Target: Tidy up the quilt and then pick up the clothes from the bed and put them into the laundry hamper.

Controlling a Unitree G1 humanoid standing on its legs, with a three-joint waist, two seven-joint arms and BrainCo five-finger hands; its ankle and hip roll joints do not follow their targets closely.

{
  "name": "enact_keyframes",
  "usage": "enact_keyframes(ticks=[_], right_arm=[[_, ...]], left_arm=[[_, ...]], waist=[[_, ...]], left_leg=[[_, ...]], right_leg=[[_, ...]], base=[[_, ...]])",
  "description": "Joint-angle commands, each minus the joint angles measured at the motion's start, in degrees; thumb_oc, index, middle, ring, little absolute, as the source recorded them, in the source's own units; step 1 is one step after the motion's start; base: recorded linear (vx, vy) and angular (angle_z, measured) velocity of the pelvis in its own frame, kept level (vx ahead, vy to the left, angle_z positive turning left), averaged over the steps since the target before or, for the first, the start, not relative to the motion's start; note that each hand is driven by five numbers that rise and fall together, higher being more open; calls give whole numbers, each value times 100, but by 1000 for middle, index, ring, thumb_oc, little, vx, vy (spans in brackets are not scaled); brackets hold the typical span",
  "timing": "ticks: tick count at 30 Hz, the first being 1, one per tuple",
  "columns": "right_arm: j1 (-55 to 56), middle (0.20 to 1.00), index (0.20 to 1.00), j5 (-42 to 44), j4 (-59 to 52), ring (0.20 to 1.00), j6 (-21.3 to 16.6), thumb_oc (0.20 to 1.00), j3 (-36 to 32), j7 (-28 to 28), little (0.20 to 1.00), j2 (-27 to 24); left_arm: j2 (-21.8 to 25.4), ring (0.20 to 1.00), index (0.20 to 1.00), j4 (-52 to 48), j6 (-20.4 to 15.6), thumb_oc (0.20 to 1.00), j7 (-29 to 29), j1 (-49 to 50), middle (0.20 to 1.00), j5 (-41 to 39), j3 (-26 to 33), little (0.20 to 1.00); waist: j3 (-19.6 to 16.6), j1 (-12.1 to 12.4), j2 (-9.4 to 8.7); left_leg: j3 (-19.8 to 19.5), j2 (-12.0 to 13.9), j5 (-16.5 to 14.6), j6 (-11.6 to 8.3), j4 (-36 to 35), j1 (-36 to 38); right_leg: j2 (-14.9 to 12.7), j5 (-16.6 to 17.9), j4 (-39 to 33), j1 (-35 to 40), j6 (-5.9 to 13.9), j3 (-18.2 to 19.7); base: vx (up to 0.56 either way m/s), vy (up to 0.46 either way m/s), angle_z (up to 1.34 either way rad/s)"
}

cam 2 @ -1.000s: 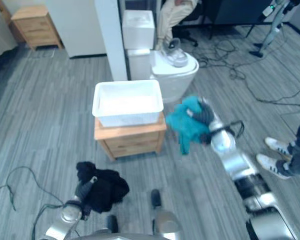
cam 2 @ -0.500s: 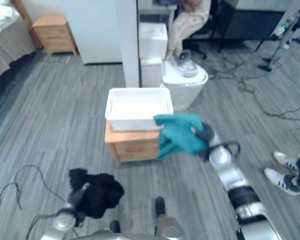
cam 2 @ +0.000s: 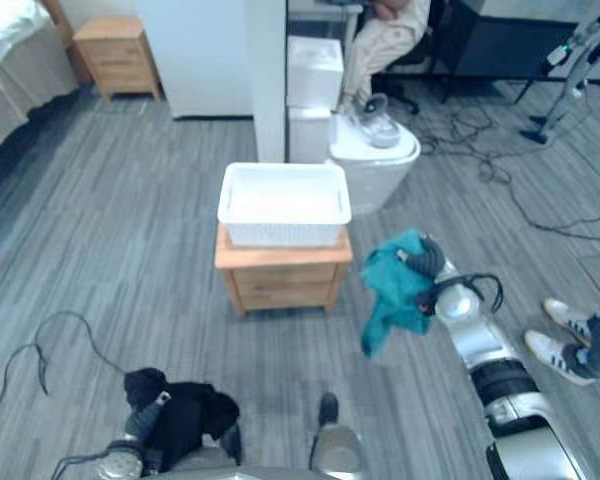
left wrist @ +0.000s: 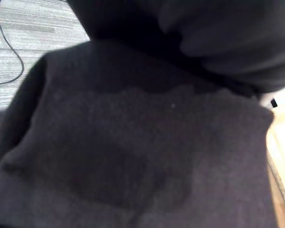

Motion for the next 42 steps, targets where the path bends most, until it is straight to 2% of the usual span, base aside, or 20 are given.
enact_keyframes(ticks=[1, 4, 6, 8, 9, 11, 12, 13, 14, 15, 16, 17, 18, 19, 20, 22, 24, 29, 35, 42], right_arm=[[-1008, 200, 200, 88, 7, 200, -275, 200, 26, -325, 200, -394], [-967, 200, 200, 108, -69, 200, -265, 200, -83, -353, 200, -471], [-1045, 200, 200, 72, -151, 200, -267, 200, -61, -380, 200, -557], [-1141, 200, 200, 52, -292, 200, -328, 200, -1, -356, 200, -598], [-1252, 200, 200, 54, -345, 200, -333, 200, 91, -342, 200, -612], [-1518, 200, 200, 68, -427, 200, -331, 200, 219, -348, 200, -692], [-1669, 200, 200, 95, -414, 200, -314, 200, 287, -395, 200, -713], [-1718, 200, 200, 137, -448, 200, -329, 200, 304, -441, 200, -723], [-1757, 200, 200, 135, -442, 200, -324, 200, 302, -468, 200, -741], [-1830, 200, 200, 121, -467, 200, -330, 200, 337, -485, 200, -768], [-1912, 200, 200, 116, -497, 200, -330, 200, 371, -499, 200, -801], [-2038, 200, 200, 76, -486, 200, -336, 200, 468, -461, 200, -828], [-2042, 200, 200, 77, -482, 200, -336, 200, 478, -460, 200, -832], [-2110, 200, 200, 57, -472, 200, -363, 200, 535, -449, 200, -839], [-2002, 200, 200, -13, -492, 200, -411, 200, 547, -511, 200, -854], [-1981, 200, 200, -78, -461, 200, -376, 200, 474, -500, 200, -1004], [-2167, 200, 200, -28, -508, 200, -358, 200, 567, -474, 200, -935], [-2179, 200, 200, 60, -1142, 200, -446, 200, 609, -460, 200, -716], [-2130, 200, 200, 63, -1586, 200, -498, 200, 702, -363, 200, -408], [-2482, 200, 200, -124, -1772, 200, -555, 200, 1228, -207, 200, 141]], left_arm=[[365, 200, 200, -376, -192, 200, 32, -380, 200, -101, -118, 200], [406, 200, 200, -321, -203, 200, 7, -531, 200, 10, -113, 200], [378, 200, 200, -349, -256, 200, 2, -592, 200, 66, -196, 200], [320, 200, 200, -426, -304, 200, -4, -579, 200, 88, -243, 200], [277, 200, 200, -456, -305, 200, 12, -554, 200, 65, -278, 200], [181, 200, 200, -455, -307, 200, 52, -578, 200, -78, -301, 200], [141, 200, 200, -516, -329, 200, 70, -603, 200, -192, -302, 200], [123, 200, 200, -578, -327, 200, 85, -618, 200, -227, -309, 200], [107, 200, 200, -629, -335, 200, 95, -652, 200, -211, -344, 200], [93, 200, 200, -640, -337, 200, 91, -690, 200, -194, -386, 200], [77, 200, 200, -643, -334, 200, 73, -717, 200, -196, -391, 200], [77, 200, 200, -676, -345, 200, 15, -758, 200, -185, -432, 200], [70, 200, 200, -678, -343, 200, 12, -752, 200, -185, -432, 200], [97, 200, 200, -688, -364, 200, -3, -752, 200, -177, -448, 200], [111, 200, 200, -674, -316, 200, 97, -690, 200, -208, -398, 200], [168, 200, 200, -615, -332, 200, 113, -673, 200, -66, -504, 200], [154, 200, 200, -526, -328, 200, 40, -680, 200, -140, -576, 200], [163, 200, 200, -427, -327, 200, 81, -745, 200, -55, -542, 200], [92, 200, 200, -222, -309, 200, 185, -763, 200, -80, -487, 200], [0, 200, 200, 8, -324, 200, 292, -731, 200, -154, -523, 200]], waist=[[18, -93, 22], [-8, -313, 131], [-76, -390, 91], [-183, -448, 99], [-171, -459, 212], [-89, -410, 236], [21, -336, 116], [65, -272, 22], [136, -208, -88], [183, -109, -50], [169, -48, -64], [166, 50, 29], [152, 64, 21], [130, 150, 112], [82, 293, 277], [118, 315, 254], [30, 258, 259], [-216, 118, 166], [-354, 128, 76], [-450, 197, -1]], left_leg=[[-312, 16, -1060, -187, -46, 912], [-427, 247, -1291, -368, -46, 1213], [-460, 223, -1511, -377, -46, 1446], [-500, 203, -1689, -433, 471, 1545], [-473, 290, -1566, -592, 1087, 1436], [-429, 403, -658, -1018, 2585, 905], [-487, 355, -139, -1197, 3477, 402], [-406, 341, 29, -1203, 3872, 156], [-285, 358, 17, -1126, 4191, -203], [-92, 548, -253, -999, 4262, -542], [26, 568, -311, -899, 4047, -767], [62, 584, -467, -749, 3126, -1023], [94, 564, -456, -744, 3039, -967], [48, 545, -454, -674, 2195, -1037], [-209, 525, 92, -675, 820, -1028], [-232, 551, 231, -706, 550, -794], [-177, 528, 221, -652, 153, -472], [19, 525, 151, -632, -46, -178], [137, 561, 60, -612, -46, -62], [228, 584, -13, -586, -46, -47]], right_leg=[[87, -13, -163, -953, 453, -301], [37, 220, -959, -1095, 506, -656], [25, 234, -1011, -1040, 495, -679], [10, 371, -964, -818, 373, -752], [113, 359, -950, -652, 307, -792], [237, 309, -996, -198, 82, -786], [195, 240, -1053, 29, -54, -784], [179, 146, -1125, 200, -119, -751], [153, 26, -1129, 317, -180, -676], [247, -107, -1129, 415, -185, -597], [226, -196, -1129, 465, -149, -510], [314, -339, -1129, 567, -71, -351], [299, -356, -1129, 569, -61, -331], [372, -490, -1129, 685, -5, -243], [493, -624, -1129, 838, 15, -59], [525, -733, -1129, 989, -12, -35], [647, -763, -1105, 1071, -43, 53], [634, -737, -1095, 1080, -59, 281], [528, -731, -1129, 1170, 8, 283], [427, -703, -1129, 1140, 87, 287]], base=[[507, -43, 62], [499, -119, 79], [434, -145, 20], [443, -152, 35], [401, -135, 32], [319, -189, 19], [289, -229, 18], [299, -221, 15], [350, -165, -20], [337, -94, -54], [454, 17, -66], [345, 46, -55], [418, 99, -48], [439, 140, -53], [431, 133, -45], [240, 51, -33], [218, 40, -67], [131, 51, -25], [43, 41, 7], [37, 35, -9]])
